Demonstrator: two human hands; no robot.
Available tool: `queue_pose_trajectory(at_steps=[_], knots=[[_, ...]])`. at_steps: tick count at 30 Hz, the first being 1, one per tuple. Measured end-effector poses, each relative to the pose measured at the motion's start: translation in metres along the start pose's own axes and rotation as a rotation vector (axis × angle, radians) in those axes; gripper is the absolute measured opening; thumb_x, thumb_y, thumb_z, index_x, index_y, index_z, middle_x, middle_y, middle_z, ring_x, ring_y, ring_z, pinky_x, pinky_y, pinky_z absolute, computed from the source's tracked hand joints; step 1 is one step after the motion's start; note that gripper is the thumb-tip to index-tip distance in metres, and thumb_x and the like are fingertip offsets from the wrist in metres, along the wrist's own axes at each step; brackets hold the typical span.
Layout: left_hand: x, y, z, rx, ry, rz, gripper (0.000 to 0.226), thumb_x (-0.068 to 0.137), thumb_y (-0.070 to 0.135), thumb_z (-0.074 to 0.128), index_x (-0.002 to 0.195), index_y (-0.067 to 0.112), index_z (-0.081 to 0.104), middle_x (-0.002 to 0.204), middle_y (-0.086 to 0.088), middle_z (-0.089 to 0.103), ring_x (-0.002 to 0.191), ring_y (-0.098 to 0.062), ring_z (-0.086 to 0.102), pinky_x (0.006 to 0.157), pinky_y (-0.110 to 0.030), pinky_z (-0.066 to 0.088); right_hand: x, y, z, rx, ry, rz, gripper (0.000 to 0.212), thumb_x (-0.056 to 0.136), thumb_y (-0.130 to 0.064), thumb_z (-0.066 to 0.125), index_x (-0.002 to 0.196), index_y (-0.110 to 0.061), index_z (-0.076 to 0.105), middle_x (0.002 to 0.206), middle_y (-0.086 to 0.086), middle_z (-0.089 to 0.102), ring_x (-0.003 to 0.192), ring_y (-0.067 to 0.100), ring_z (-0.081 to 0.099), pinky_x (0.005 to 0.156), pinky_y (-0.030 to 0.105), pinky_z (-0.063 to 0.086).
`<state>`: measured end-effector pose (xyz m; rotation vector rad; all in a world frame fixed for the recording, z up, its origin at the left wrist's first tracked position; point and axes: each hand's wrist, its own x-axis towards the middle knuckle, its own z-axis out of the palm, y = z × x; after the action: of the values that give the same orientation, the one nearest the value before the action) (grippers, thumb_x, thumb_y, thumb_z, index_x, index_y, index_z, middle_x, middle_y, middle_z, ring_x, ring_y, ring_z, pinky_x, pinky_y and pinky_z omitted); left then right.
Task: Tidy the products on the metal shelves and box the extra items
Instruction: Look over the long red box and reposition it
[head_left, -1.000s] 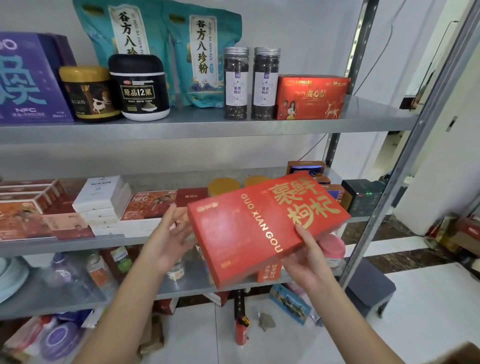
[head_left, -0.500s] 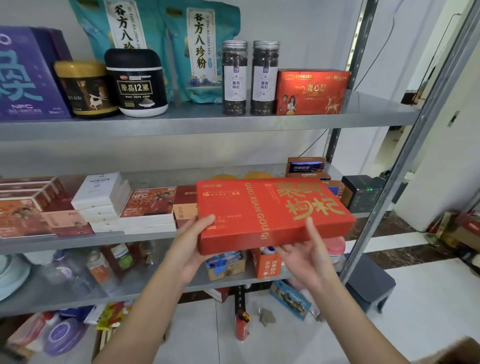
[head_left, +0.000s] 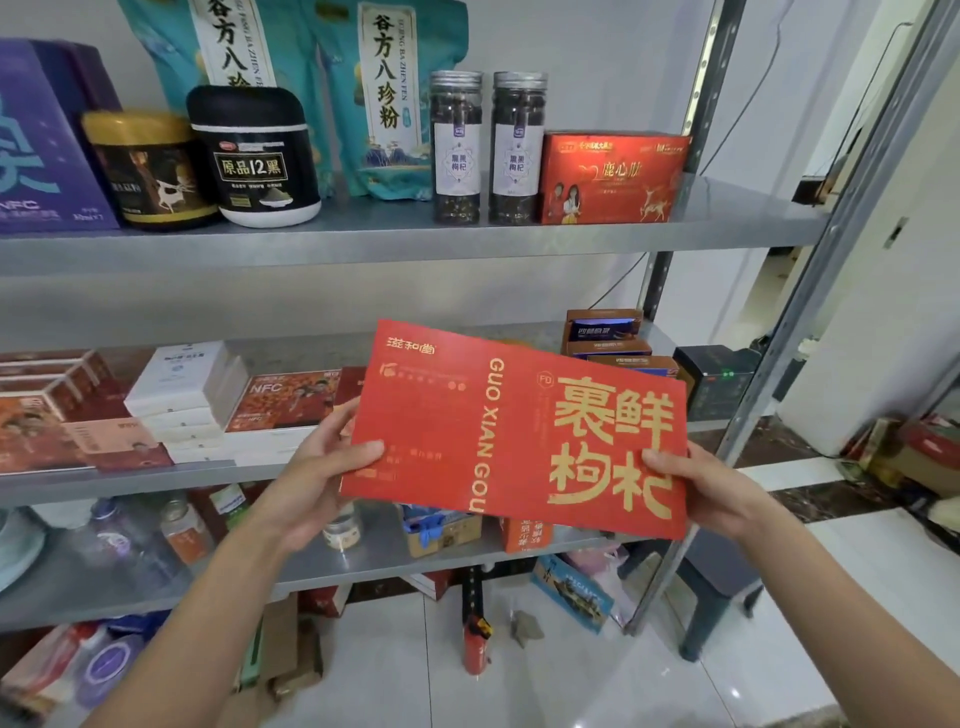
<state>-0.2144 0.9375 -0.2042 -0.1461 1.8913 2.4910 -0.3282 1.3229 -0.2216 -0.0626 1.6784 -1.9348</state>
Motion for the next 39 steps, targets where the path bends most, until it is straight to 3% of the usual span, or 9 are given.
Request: queue_pose_trajectory(at_steps=[4,11,15,21,25,29,32,34,39], knots=[[-0.001,0.006,-0.006,0.276,0.047,0.103,0.080,0.050,-0.003,0.088,0.115,0.034,0.061,0.108,-0.001,0.072,0.100,-0.017,0.068,0.075,-0.033,0.058,0.003,0.008,-0.003,0.026,-0.030,-0.246,0.065,0.056,0.009,0.076,0.117,-0.005,0.058,0.107,0.015,0.072,0.099,0.031,0.070,0.072,0.033,0.059],[0.005,0.001,-0.007,0.501,0.238,0.168,0.068,0.061,-0.011,0.082,0.109,0.032,0.060,0.103,0.007,0.072,0.106,-0.015,0.064,0.081,-0.027,0.052,-0.003,0.009,0.006,-0.009,-0.010,-0.406,0.071,0.050,0.019,0.075,0.116,-0.001,0.057,0.099,0.014,0.073,0.092,0.027,0.071,0.069,0.032,0.058],[0.001,0.003,0.004,1.007,0.467,0.509,0.089,0.071,0.000,0.083,0.145,0.021,0.037,0.138,-0.007,0.048,0.123,-0.018,0.047,0.105,-0.034,0.036,-0.014,0.008,0.026,-0.081,0.117,-0.524,0.091,0.044,0.016,0.081,0.126,-0.011,0.051,0.110,0.010,0.069,0.100,0.021,0.068,0.071,0.034,0.059],[-0.008,0.010,0.087,1.571,0.037,0.834,0.121,0.072,0.026,0.079,0.154,0.033,-0.009,0.160,0.017,0.001,0.148,-0.007,-0.007,0.121,-0.032,-0.009,-0.029,0.014,0.088,-0.457,0.378,-0.864,0.074,0.057,0.008,0.088,0.102,-0.038,0.051,0.108,-0.016,0.057,0.101,0.000,0.057,0.080,0.016,0.049],[-0.005,0.014,0.119,1.281,-0.081,0.879,0.085,0.075,0.015,0.081,0.146,0.024,0.038,0.145,0.003,0.047,0.142,-0.014,0.030,0.123,-0.046,0.004,-0.039,0.019,0.124,-0.582,0.536,-1.033,0.072,0.061,0.005,0.087,0.111,-0.035,0.053,0.111,-0.008,0.058,0.105,0.021,0.056,0.087,0.052,0.047],[-0.003,0.020,0.112,0.928,-0.049,0.844,0.055,0.066,-0.005,0.083,0.111,0.020,0.064,0.116,0.004,0.064,0.125,-0.015,0.052,0.121,-0.051,0.012,-0.051,0.011,0.126,-0.882,0.410,-1.121,0.067,0.068,-0.011,0.087,0.124,-0.025,0.053,0.126,-0.009,0.055,0.119,0.015,0.051,0.097,0.057,0.041],[-0.002,0.019,0.098,0.956,-0.080,0.878,0.047,0.068,0.002,0.086,0.108,0.017,0.065,0.122,0.001,0.060,0.132,-0.020,0.045,0.118,-0.058,0.020,-0.059,-0.005,0.096,-0.833,0.058,-0.840,0.058,0.078,-0.055,0.070,0.132,-0.043,0.054,0.142,-0.022,0.046,0.138,0.003,0.034,0.109,0.039,0.034],[-0.001,0.018,0.092,1.022,-0.088,0.937,0.042,0.070,0.014,0.085,0.108,0.021,0.068,0.132,-0.009,0.052,0.135,-0.028,0.037,0.113,-0.056,0.028,-0.056,-0.013,0.081,-0.505,0.193,-0.573,0.055,0.078,-0.066,0.063,0.130,-0.050,0.053,0.138,-0.028,0.048,0.133,-0.001,0.041,0.098,0.027,0.040],[0.008,0.023,0.086,1.136,-0.104,1.028,0.045,0.075,0.029,0.080,0.114,0.039,0.060,0.150,-0.004,0.023,0.139,-0.030,0.019,0.114,-0.042,0.025,-0.016,0.006,0.069,0.257,-0.064,0.171,0.061,0.077,-0.047,0.069,0.126,-0.013,0.059,0.110,0.011,0.070,0.093,0.025,0.070,0.076,0.040,0.057]])
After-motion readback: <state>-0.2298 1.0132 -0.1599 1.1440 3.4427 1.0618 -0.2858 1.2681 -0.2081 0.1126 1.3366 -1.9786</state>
